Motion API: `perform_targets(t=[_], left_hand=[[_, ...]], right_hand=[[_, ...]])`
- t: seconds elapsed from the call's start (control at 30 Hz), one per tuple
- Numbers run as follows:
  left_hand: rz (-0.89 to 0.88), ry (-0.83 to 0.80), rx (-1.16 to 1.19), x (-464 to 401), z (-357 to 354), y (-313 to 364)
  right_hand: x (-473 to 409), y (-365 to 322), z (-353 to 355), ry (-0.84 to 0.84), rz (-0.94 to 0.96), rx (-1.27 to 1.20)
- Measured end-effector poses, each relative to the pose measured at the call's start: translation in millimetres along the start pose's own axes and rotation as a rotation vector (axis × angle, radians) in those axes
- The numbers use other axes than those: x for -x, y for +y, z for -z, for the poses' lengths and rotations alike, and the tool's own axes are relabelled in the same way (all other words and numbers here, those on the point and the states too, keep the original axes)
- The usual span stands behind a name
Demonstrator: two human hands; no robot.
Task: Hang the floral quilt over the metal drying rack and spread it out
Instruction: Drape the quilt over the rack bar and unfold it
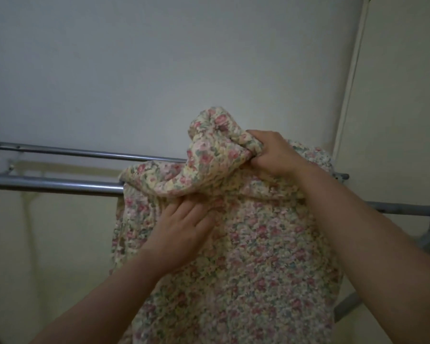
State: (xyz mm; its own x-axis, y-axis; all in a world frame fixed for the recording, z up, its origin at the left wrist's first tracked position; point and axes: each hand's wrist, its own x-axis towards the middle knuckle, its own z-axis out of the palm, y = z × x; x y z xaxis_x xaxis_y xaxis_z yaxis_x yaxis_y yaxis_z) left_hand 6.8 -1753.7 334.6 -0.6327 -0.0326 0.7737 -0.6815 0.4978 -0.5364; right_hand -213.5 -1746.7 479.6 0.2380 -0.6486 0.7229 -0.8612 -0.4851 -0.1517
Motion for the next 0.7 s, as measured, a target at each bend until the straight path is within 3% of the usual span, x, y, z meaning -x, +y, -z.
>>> perform_targets(t=[0.13, 0.2, 0.43, 0.7], left_hand=[[0.337, -0.234, 0.054, -24.9, -7.6, -10.3], [0.422, -0.286, 0.086, -27.4, -13.6, -10.3], [0.476, -0.207, 0.085, -24.7, -29.3, -6.2], [0.489, -0.163, 0.093, -22.4, -35.1, -5.2]], right_hand=[[-16.0, -4.6, 10.4, 0.108, 0.041, 0.016], [-25.1, -0.8, 9.6, 0.114, 0.025, 0.055], [-39.5, 18.3, -18.2, -0.028, -0.094, 0.065], [-25.5, 20.3, -56.6, -0.289, -0.157, 0.271]])
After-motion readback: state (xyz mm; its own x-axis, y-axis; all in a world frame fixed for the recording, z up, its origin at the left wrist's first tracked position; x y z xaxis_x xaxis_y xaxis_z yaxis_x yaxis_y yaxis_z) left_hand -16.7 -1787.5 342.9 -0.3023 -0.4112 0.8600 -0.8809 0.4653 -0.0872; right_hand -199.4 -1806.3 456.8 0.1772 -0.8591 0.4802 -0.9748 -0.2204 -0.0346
